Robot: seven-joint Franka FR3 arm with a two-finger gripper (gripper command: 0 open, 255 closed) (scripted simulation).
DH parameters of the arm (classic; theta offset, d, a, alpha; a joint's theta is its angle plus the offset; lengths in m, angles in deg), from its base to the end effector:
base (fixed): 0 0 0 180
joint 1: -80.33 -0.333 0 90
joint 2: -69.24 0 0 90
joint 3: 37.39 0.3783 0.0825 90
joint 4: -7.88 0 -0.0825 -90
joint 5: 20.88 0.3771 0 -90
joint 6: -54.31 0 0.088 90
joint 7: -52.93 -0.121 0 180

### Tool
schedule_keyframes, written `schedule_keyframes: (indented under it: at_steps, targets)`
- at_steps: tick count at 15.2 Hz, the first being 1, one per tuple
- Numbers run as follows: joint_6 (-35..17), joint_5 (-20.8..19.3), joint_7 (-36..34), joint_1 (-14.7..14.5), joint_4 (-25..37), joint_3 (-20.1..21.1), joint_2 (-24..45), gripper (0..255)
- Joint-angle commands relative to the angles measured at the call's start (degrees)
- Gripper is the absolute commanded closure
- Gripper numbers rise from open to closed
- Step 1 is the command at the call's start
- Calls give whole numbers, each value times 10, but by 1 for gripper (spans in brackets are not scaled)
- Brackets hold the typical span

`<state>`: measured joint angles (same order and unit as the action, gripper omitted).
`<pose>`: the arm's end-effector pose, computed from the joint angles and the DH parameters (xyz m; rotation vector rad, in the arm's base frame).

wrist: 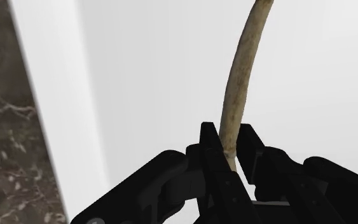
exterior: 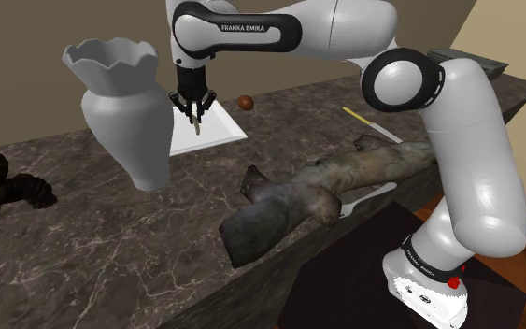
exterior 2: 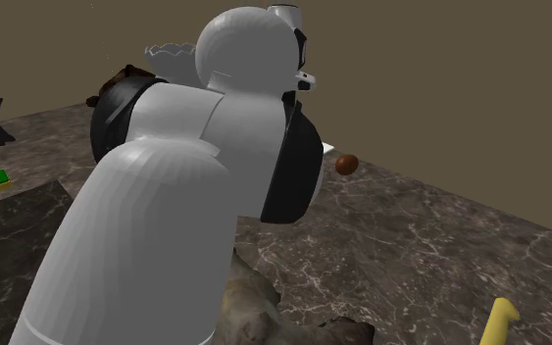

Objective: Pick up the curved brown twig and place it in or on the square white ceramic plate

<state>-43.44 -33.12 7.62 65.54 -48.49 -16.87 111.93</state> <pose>0.7065 0.3440 0.4725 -3.0895 0.3691 0.0109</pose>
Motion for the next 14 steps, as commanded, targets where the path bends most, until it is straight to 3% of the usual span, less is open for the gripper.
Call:
schedule_keyframes:
  at_steps: [1, 2, 7, 11, 14]
  targets:
    - [0, 0, 0, 0, 0, 0, 0, 255]
    - [0, 0, 0, 0, 0, 0, 0, 0]
    - [0, 0, 0, 0, 0, 0, 0, 0]
    - [97, -4, 9, -23, 131, -4, 31, 0]
    - [96, -4, 8, -23, 130, -4, 30, 0]
